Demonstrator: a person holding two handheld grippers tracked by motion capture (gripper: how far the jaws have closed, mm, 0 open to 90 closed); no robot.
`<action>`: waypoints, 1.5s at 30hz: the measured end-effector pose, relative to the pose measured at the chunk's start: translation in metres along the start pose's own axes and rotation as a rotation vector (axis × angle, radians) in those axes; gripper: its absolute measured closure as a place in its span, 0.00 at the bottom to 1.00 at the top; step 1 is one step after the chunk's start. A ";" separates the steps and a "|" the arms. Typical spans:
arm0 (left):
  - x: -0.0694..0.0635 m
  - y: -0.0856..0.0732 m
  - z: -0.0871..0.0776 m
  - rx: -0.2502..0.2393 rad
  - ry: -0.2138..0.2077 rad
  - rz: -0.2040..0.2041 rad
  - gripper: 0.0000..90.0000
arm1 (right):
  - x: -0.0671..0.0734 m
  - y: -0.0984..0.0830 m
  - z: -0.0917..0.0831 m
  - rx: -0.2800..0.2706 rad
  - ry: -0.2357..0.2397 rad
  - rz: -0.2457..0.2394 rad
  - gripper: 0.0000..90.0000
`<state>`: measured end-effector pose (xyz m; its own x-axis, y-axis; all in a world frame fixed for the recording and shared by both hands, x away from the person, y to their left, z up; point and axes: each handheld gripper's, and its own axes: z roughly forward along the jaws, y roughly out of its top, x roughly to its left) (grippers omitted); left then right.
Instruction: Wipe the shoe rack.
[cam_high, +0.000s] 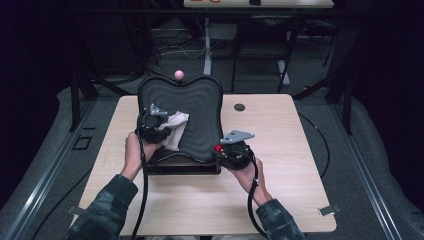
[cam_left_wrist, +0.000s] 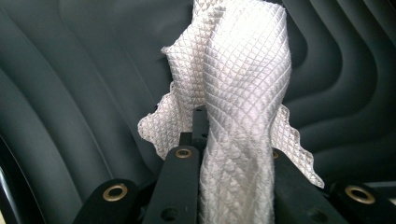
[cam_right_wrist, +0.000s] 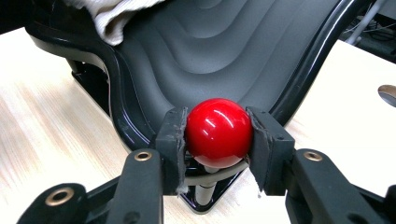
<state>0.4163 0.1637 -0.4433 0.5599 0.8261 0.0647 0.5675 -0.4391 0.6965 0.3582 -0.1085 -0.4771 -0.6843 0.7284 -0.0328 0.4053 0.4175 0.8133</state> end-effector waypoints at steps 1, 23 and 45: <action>-0.001 -0.002 -0.001 0.001 -0.002 0.002 0.94 | 0.000 0.000 0.000 0.000 0.000 0.000 0.67; 0.002 -0.002 -0.002 0.001 0.012 -0.001 0.94 | 0.000 0.001 -0.001 0.011 -0.003 -0.009 0.67; 0.052 0.070 0.010 -0.004 0.164 -0.078 0.94 | 0.000 0.000 -0.001 0.010 0.000 -0.010 0.67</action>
<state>0.4912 0.1726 -0.3980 0.4082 0.9042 0.1258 0.6028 -0.3704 0.7067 0.3578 -0.1085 -0.4763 -0.6882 0.7244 -0.0408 0.4049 0.4301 0.8069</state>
